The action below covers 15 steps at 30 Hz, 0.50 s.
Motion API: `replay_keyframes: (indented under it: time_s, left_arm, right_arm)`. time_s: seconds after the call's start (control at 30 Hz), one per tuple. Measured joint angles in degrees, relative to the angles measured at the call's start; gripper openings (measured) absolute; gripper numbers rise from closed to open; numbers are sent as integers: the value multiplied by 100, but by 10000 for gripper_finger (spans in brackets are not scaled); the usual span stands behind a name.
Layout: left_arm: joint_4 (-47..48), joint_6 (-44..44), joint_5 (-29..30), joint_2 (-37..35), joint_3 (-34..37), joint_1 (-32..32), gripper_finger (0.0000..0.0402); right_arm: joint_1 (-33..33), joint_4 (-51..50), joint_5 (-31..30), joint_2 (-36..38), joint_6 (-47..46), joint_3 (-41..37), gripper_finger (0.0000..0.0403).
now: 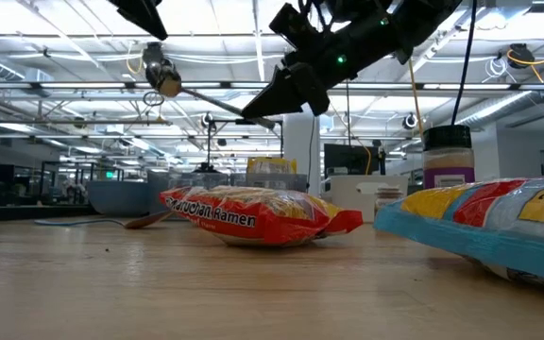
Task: Pick & Place Food Item
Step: Put the blue patterned spoon into the left black bin
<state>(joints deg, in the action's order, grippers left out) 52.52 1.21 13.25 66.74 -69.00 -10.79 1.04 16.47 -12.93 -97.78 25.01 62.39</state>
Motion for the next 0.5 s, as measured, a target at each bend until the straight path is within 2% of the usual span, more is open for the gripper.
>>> replay_keyframes:
  time_s: [0.17, 0.33, 0.5]
  left_arm:
    - [154, 137, 289, -268, 230, 26, 246]
    - [-67, 324, 496, -765, 674, 51, 246]
    - [-1170, 362, 514, -1409, 1585, 55, 246]
  right_arm:
    - [1, -383, -503, 112, 156, -1, 17]
    - [-137, -568, -527, 152, 177, 7, 17]
    - [-348, -391, -452, 193, 175, 2, 17]
